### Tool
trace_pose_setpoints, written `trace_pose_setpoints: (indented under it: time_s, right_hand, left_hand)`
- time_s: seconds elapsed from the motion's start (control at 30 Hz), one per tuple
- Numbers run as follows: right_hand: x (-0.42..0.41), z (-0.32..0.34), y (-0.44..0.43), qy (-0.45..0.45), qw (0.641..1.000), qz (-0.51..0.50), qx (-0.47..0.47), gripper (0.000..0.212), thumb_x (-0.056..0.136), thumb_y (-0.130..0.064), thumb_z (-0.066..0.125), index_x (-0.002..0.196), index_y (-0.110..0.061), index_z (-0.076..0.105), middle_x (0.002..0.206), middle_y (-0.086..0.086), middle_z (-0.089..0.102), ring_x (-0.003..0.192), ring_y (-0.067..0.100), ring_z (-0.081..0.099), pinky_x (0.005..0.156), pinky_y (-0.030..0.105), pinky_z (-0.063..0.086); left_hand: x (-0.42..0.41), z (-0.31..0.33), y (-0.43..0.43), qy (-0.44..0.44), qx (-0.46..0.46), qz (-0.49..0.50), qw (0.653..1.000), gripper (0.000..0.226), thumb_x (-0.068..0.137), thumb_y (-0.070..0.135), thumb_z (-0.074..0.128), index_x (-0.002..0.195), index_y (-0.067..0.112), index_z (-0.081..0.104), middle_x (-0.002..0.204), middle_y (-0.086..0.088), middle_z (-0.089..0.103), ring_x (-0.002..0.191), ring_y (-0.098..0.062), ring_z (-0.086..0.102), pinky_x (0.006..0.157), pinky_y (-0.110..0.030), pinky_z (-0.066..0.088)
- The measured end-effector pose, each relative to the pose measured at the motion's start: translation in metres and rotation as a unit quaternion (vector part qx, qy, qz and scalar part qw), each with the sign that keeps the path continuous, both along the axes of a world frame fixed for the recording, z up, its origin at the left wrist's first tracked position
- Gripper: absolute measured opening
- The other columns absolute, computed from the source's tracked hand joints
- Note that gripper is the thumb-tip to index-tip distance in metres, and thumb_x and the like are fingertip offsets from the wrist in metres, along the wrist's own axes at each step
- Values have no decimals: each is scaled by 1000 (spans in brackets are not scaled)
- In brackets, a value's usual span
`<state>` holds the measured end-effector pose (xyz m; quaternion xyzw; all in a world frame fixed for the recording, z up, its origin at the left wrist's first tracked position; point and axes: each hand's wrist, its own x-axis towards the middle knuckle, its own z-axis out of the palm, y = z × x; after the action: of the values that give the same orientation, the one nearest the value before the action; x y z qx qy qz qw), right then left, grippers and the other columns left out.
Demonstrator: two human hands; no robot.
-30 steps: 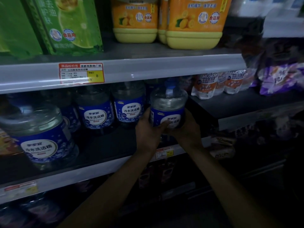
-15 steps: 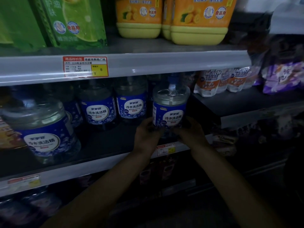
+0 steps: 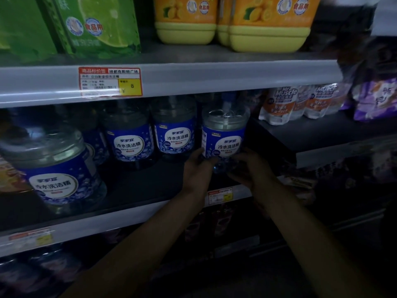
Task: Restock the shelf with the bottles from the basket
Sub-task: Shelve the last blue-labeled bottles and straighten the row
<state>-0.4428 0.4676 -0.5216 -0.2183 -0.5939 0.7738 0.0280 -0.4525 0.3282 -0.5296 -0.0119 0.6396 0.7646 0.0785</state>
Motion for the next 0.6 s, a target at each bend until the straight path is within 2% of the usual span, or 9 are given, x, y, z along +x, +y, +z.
trace_pose_setpoints:
  time_s: [0.1,0.23,0.33,0.47,0.6]
  right_hand:
    - [-8,-3,-1,7,1000,-3,-6,23,89,-16,69,111,-20,70,119,11,71,109,28,68,73,35,59]
    - [-16,-6,0,14,1000,5,-11,23,89,-17,68,111,-26,69,122,8,70,111,28,66,72,34,58]
    - [-21,-7,1,10,1000,21,-7,29,91,-17,66,116,-32,67,125,5,68,113,26,65,71,33,56]
    - [-26,-9,1,20,999,47,10,41,93,-18,62,131,-33,64,124,1,70,113,22,66,72,33,53]
    - [-33,-10,-1,33,996,66,45,48,89,-10,59,129,-37,64,113,-6,75,107,19,69,74,35,53]
  left_hand:
    - [-6,-2,4,-2,2,-2,1000,26,98,6,62,101,33,60,98,14,67,88,3,61,67,-12,49]
    - [-14,-3,8,0,3,7,1000,32,97,5,62,95,37,61,94,19,67,83,8,62,64,-8,48]
    - [-19,-6,11,-1,6,14,1000,31,98,5,62,104,36,66,96,21,69,82,12,65,65,-6,49]
    - [-24,-5,12,13,6,17,1000,38,97,5,62,130,23,66,110,11,74,97,0,67,73,-10,52]
    - [-31,-9,18,39,-9,16,999,45,95,2,61,136,20,63,122,-1,74,113,-15,69,97,-32,56]
